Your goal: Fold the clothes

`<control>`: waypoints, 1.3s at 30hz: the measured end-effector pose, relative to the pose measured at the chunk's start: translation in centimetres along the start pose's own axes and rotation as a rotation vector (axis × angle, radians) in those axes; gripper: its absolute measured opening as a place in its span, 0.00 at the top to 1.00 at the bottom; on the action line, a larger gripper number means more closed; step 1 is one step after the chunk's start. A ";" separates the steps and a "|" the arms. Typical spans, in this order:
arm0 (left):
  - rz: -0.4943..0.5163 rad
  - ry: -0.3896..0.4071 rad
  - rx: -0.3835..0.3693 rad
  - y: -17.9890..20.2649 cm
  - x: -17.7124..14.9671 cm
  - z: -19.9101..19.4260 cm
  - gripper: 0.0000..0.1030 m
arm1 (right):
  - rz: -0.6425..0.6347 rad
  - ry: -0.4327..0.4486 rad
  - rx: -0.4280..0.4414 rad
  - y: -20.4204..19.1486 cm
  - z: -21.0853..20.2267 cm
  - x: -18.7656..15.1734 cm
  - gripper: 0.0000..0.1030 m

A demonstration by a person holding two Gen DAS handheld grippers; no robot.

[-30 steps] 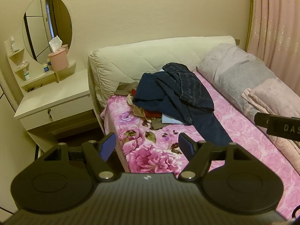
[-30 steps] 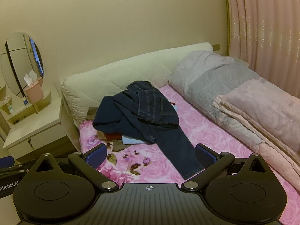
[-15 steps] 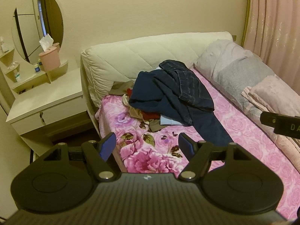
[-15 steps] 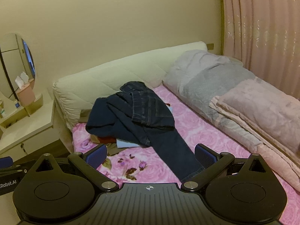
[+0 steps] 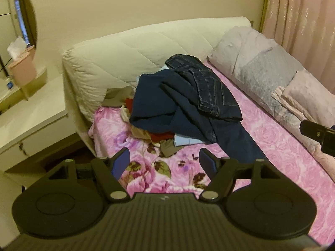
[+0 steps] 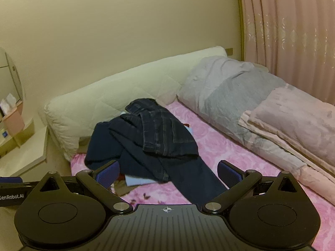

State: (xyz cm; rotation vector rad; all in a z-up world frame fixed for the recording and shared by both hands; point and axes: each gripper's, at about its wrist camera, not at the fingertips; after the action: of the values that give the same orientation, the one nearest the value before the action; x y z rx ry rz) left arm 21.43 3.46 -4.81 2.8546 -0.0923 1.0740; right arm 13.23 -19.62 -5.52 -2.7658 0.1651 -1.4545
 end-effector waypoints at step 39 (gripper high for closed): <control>0.115 -0.210 -0.153 -0.4 15.1 32.0 0.36 | -0.306 -0.278 -0.079 -2.3 34.7 -0.3 0.22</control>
State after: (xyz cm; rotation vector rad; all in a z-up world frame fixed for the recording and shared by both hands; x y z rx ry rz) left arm 53.74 0.15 -18.81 2.8405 -0.3422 0.7439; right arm 41.81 -18.63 -25.37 -3.1290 -0.2182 -1.1075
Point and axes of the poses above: each gripper's, at about its wrist camera, not at the fingertips, and z roughly the way its jaws point, y to its right, x to its top, and after that the axes turned 9 degrees about -z, right-handed
